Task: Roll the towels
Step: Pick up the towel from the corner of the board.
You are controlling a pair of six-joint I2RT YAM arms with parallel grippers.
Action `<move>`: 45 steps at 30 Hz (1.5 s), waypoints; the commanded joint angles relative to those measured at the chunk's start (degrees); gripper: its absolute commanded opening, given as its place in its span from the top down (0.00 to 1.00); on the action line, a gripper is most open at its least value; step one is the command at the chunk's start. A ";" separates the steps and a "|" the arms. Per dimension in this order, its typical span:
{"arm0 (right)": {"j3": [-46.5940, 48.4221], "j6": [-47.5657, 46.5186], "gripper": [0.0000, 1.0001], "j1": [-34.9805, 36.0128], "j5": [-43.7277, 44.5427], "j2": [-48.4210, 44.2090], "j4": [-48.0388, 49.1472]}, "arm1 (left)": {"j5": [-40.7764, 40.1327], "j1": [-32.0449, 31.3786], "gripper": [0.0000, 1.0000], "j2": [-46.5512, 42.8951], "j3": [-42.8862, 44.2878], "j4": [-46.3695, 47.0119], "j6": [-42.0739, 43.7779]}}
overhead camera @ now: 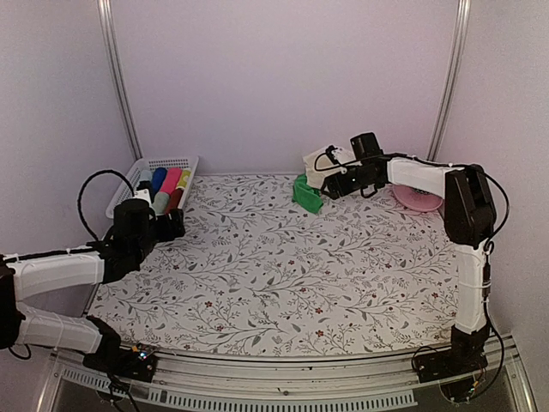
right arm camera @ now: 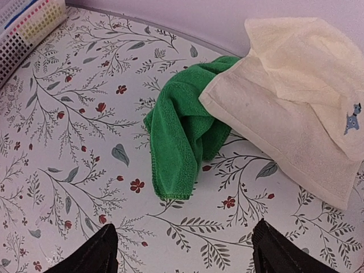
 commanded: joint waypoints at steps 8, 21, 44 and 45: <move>9.08 8.27 0.26 1.40 2.32 11.71 -0.89 | 0.70 -1.43 0.03 1.44 -0.02 2.84 0.56; 15.46 11.36 0.42 1.59 2.30 19.81 -1.06 | 0.52 -1.82 0.03 1.23 -0.08 3.10 0.90; 20.39 4.84 0.99 2.20 -10.75 -2.77 -5.24 | 2.97 -3.45 0.03 7.12 1.39 4.72 1.27; 20.96 4.40 0.99 2.25 -11.32 -4.31 -5.99 | 3.12 -3.59 0.03 7.34 1.48 4.89 1.33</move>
